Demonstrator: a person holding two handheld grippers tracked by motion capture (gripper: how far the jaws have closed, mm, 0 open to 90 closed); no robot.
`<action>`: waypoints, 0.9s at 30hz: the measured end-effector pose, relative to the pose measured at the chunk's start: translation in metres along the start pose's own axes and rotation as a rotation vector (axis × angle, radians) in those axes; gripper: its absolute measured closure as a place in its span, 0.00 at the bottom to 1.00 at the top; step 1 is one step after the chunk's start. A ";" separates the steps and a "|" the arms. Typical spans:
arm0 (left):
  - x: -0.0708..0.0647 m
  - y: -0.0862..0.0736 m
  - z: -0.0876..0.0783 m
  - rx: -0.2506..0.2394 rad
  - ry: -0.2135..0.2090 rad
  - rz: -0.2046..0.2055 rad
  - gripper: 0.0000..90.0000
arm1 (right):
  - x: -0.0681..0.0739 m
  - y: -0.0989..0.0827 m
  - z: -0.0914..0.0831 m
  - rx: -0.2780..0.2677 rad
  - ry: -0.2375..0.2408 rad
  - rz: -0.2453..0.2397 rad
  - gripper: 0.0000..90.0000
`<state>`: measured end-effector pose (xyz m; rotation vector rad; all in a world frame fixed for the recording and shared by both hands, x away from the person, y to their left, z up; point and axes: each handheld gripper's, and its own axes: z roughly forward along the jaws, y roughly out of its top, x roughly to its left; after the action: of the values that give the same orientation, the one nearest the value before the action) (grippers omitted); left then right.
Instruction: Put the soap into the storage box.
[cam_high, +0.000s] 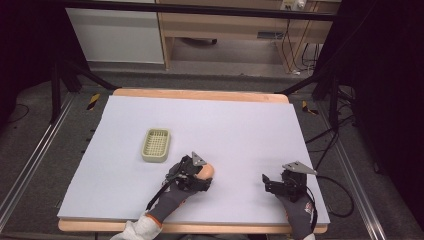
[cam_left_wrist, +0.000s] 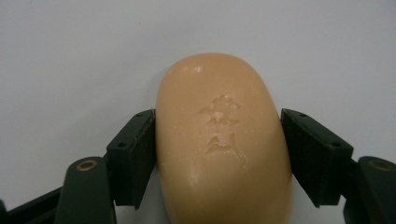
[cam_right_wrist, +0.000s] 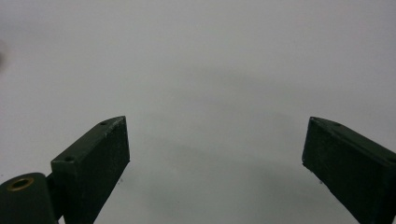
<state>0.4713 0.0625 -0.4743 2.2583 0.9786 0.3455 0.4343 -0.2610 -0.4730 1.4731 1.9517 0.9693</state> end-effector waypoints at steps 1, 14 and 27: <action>0.000 0.000 0.000 0.001 0.001 -0.001 0.32 | 0.000 0.000 0.000 -0.001 0.000 0.000 0.09; 0.000 0.000 -0.003 -0.001 0.004 -0.007 0.34 | 0.000 0.000 0.000 0.001 -0.001 0.001 0.09; 0.000 0.004 -0.020 -0.036 -0.016 0.000 0.34 | -0.001 0.000 -0.001 -0.002 -0.009 0.004 0.09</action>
<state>0.4643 0.0693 -0.4570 2.2249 0.9569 0.3423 0.4340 -0.2617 -0.4727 1.4785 1.9417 0.9639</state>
